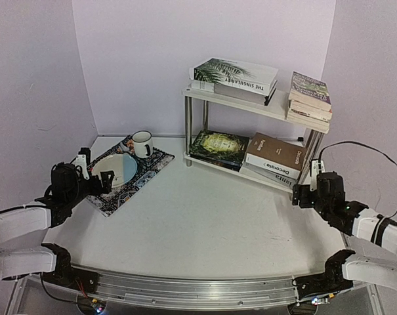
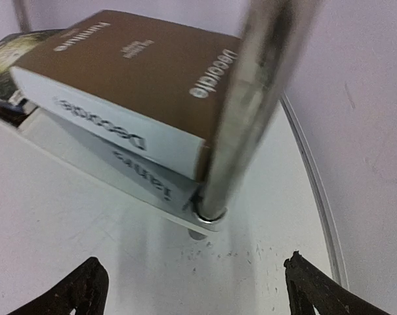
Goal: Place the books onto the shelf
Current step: Reset both arms
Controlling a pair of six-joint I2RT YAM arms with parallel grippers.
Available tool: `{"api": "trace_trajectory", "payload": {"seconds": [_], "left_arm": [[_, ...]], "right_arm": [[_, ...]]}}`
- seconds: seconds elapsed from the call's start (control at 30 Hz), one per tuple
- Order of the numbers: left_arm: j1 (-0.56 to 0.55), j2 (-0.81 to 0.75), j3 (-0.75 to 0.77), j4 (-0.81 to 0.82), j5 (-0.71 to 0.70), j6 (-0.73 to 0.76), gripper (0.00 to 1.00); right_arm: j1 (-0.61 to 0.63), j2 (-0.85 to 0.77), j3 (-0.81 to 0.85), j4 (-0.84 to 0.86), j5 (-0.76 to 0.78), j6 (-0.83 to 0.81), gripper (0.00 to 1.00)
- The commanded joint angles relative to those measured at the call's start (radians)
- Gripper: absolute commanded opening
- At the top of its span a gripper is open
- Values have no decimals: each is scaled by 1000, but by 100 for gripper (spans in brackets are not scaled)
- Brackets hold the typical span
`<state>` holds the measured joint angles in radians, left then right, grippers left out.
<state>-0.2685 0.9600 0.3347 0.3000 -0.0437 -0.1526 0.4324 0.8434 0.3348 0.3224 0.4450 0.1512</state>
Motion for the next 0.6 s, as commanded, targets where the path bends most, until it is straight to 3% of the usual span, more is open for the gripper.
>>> {"api": "trace_trajectory", "payload": {"seconds": [0.0,0.27,0.4,0.57], "left_arm": [[51,48,-17,135,-59,31,100],[148,139,-20,249,-57,64,100],[201,197,-33,326,-29,77,100],[245,297,-49,459,-2,109,100]], "right_arm": [[-250,81,-3,-18,-200,105,94],[-317,209,-42,160,-186,44,96],[-325,250,-132,412,-193,-9,95],[-336,387,-131,538,-204,-49,95]]}}
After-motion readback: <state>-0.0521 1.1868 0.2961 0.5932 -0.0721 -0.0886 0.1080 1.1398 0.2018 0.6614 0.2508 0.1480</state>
